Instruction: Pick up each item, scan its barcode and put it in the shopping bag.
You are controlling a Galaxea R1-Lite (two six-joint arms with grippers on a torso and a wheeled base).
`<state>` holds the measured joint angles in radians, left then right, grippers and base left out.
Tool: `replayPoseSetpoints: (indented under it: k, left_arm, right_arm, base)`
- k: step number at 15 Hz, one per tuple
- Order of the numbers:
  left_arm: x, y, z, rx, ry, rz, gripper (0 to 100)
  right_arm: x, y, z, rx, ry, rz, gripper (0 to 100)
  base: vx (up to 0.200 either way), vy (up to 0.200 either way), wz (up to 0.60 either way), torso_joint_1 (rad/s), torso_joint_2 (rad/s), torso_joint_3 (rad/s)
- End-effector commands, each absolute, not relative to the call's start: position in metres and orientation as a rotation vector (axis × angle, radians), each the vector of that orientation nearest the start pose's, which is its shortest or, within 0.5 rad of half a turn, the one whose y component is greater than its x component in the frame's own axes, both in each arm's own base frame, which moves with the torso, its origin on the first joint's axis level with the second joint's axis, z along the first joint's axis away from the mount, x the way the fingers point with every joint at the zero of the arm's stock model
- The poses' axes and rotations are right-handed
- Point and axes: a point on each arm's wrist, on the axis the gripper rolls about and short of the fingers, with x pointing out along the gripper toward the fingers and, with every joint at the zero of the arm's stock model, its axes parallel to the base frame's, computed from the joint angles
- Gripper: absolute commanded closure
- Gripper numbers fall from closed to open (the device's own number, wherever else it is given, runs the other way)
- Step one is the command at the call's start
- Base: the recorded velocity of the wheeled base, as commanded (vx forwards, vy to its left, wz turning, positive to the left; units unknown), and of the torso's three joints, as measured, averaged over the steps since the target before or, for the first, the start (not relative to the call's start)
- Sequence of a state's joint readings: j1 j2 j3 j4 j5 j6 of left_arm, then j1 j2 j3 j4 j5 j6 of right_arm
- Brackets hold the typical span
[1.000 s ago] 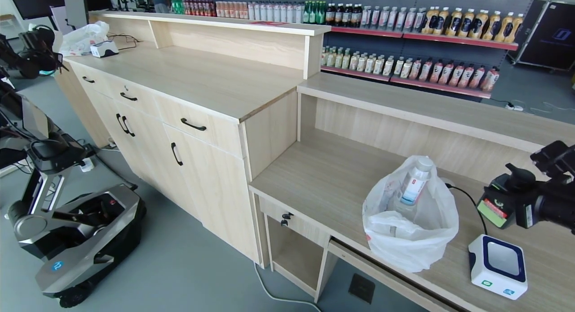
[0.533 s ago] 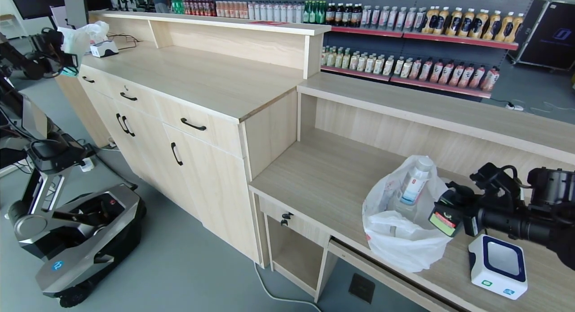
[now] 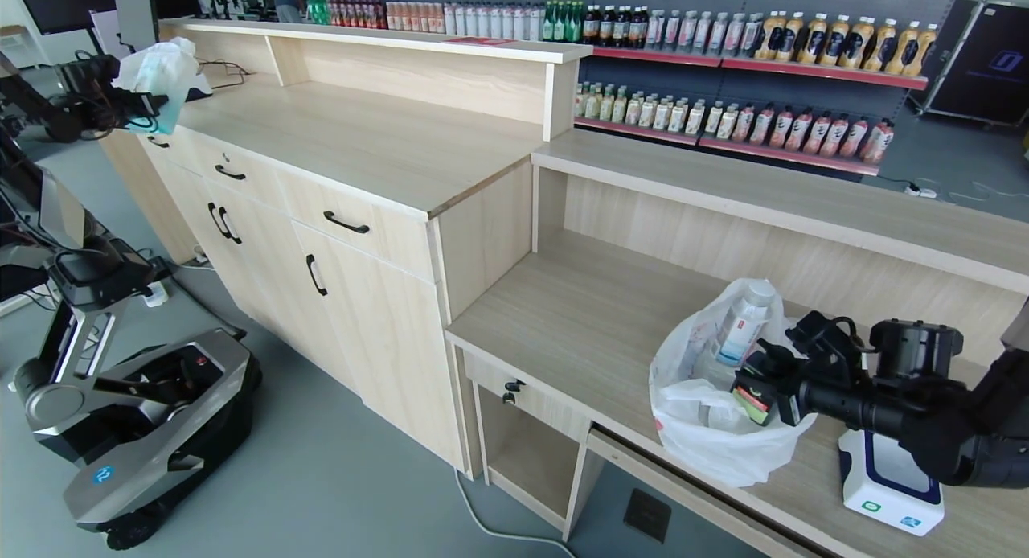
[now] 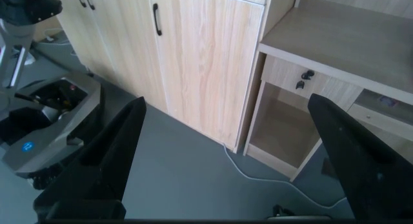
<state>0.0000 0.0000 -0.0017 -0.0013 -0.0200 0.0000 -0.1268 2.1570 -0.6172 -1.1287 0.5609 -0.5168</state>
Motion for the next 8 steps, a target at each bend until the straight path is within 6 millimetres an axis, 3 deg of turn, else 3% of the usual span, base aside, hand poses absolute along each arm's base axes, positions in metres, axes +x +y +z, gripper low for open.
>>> replayPoseSetpoints:
  k: [1,8]
  left_arm:
    - [-0.023,0.0,0.076,0.0,-0.002,-0.02,0]
    - [-0.023,0.0,0.076,0.0,-0.003,-0.02,0]
  right_arm:
    - [0.351,-0.025,0.021,-0.342,0.282,0.536,100]
    - [0.358,-0.023,0.004,-0.329,0.314,0.551,100]
  base:
    - [0.0,0.0,0.0,0.0,0.0,0.0]
    - [0.0,0.0,0.0,0.0,0.0,0.0]
